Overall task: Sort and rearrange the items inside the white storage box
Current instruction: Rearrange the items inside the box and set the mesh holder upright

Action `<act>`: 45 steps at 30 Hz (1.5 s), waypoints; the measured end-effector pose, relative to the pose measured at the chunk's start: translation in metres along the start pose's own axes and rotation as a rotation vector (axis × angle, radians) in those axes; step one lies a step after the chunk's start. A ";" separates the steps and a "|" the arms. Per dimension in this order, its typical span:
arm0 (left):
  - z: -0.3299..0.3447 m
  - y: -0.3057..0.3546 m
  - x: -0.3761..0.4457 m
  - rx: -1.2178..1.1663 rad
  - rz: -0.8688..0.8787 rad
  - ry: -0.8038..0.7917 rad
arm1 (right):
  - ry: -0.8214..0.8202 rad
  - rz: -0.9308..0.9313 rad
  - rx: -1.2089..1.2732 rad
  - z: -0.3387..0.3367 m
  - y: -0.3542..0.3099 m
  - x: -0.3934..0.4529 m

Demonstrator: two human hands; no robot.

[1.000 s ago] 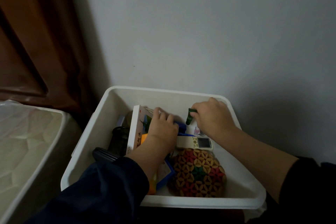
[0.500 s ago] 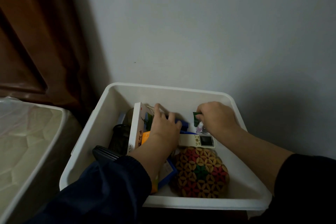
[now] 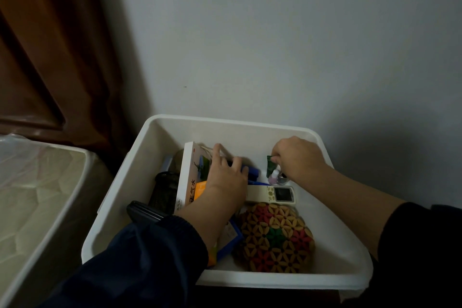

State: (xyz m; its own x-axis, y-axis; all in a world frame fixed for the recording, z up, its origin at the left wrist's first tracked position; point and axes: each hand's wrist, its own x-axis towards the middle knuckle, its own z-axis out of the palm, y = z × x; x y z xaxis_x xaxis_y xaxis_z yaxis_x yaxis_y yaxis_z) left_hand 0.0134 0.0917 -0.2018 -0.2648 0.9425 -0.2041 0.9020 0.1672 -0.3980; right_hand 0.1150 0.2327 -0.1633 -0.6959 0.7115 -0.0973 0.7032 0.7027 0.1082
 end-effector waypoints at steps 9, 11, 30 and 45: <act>-0.001 0.001 -0.001 -0.017 0.008 -0.013 | 0.030 -0.039 -0.062 -0.002 0.007 0.001; 0.000 0.001 -0.001 -0.015 0.011 -0.006 | 0.057 -0.086 -0.091 -0.007 0.010 0.000; 0.007 0.002 0.003 -0.028 0.057 0.033 | 0.461 -0.093 0.301 0.009 0.053 -0.036; -0.043 -0.053 -0.049 -0.296 -0.194 0.419 | 0.707 -0.312 -0.051 -0.013 0.035 -0.045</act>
State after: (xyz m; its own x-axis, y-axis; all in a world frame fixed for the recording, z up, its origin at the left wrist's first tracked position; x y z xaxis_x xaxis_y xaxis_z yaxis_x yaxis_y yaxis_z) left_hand -0.0066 0.0491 -0.1319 -0.3319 0.9108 0.2454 0.9235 0.3668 -0.1120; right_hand 0.1690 0.2248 -0.1424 -0.8001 0.2950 0.5222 0.4638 0.8564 0.2269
